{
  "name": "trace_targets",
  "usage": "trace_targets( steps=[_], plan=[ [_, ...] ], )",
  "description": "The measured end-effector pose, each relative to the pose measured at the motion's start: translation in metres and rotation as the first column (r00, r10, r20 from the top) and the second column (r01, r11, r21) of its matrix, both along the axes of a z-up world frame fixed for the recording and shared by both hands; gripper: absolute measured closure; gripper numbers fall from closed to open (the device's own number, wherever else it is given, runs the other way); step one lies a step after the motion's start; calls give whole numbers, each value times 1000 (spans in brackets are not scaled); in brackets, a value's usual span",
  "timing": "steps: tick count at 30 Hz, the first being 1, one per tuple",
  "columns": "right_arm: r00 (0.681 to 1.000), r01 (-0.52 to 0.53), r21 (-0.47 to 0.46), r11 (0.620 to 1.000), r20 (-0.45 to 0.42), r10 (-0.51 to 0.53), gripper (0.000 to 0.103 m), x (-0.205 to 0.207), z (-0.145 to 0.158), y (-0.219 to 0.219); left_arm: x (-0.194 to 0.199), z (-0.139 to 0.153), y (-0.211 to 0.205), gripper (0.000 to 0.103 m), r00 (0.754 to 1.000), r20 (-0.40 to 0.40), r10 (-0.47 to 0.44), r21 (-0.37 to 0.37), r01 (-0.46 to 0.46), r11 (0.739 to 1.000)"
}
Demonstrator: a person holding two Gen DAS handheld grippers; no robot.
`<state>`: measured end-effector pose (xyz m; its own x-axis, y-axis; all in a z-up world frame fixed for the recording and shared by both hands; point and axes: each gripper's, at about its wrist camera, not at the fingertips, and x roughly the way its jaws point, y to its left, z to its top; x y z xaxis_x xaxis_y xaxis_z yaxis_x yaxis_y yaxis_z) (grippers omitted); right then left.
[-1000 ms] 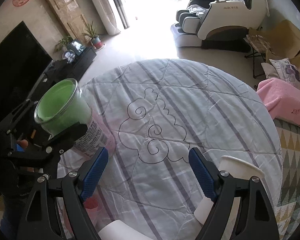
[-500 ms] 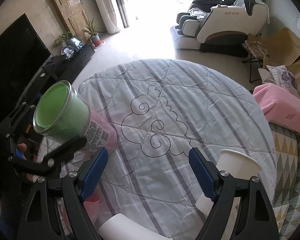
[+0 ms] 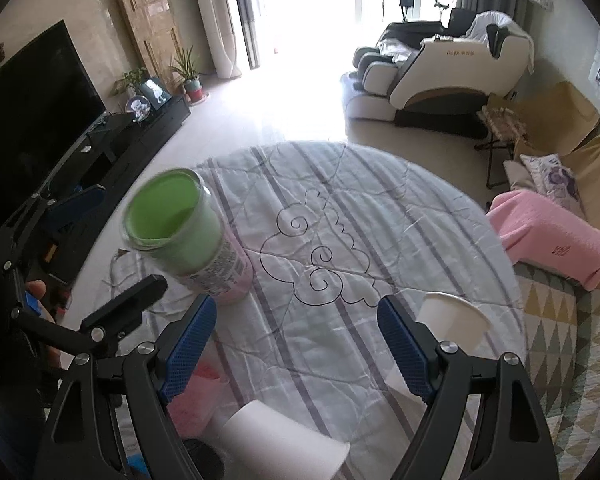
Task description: Flip cup upright
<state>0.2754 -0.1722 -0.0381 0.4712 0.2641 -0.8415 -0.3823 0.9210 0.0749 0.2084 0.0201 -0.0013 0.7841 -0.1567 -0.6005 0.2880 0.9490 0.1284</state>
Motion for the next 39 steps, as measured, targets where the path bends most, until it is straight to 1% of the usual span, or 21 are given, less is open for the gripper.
trace_targets(
  steps=[2, 4, 5, 8, 10, 12, 15, 19, 23, 25, 27, 31, 34, 35, 39],
  plan=[
    [999, 1, -4, 1000, 33, -1, 19, -12, 14, 0, -10, 11, 3, 3, 999, 39, 26, 7, -27, 1000],
    [998, 4, 0, 1000, 66, -4, 19, -25, 26, 1, -31, 27, 7, 2, 993, 103, 60, -3, -60, 998],
    [996, 6, -2, 1000, 93, -6, 19, -35, 34, 1, -38, 33, 9, 0, 990, 122, 67, -6, -67, 998],
    [987, 6, 7, 1000, 159, -7, 19, -61, 53, 1, -74, 57, 13, 0, 971, 206, 122, -9, -123, 992],
    [977, 9, 6, 1000, 213, -10, 19, -84, 67, 2, -98, 70, 16, 0, 960, 237, 151, -23, -150, 988],
    [964, 10, 16, 1000, 264, -14, 19, -108, 80, 0, -120, 79, 16, 0, 954, 253, 163, -43, -157, 987],
    [951, 13, 33, 999, 309, -23, 19, -145, 94, -7, -157, 88, 14, 0, 947, 269, 178, -69, -166, 984],
    [943, 20, 48, 999, 331, -34, 19, -188, 97, -17, -210, 88, 6, 0, 936, 287, 204, -78, -190, 979],
    [927, 37, 35, 999, 373, -48, 19, -230, 91, -23, -250, 86, -4, 0, 926, 306, 220, -94, -200, 975],
    [920, 52, 31, 998, 387, -60, 19, -243, 89, -26, -268, 82, -9, 0, 920, 313, 236, -104, -214, 971],
    [910, 72, 37, 997, 408, -81, 19, -258, 86, -31, -280, 78, -12, 0, 920, 307, 243, -119, -216, 969],
    [895, 124, 23, 992, 428, -122, 19, -282, 75, -39, -297, 66, -24, 0, 932, 275, 236, -119, -211, 970],
    [877, 173, 21, 985, 451, -164, 19, -298, 68, -44, -305, 60, -29, 0, 935, 268, 233, -121, -207, 971],
    [866, 189, 23, 982, 468, -178, 19, -303, 66, -47, -308, 59, -32, 0, 933, 275, 234, -124, -207, 971],
    [847, 232, 15, 973, 489, -210, 19, -316, 62, -52, -318, 53, -43, 0, 937, 272, 219, -116, -194, 974]
  ],
)
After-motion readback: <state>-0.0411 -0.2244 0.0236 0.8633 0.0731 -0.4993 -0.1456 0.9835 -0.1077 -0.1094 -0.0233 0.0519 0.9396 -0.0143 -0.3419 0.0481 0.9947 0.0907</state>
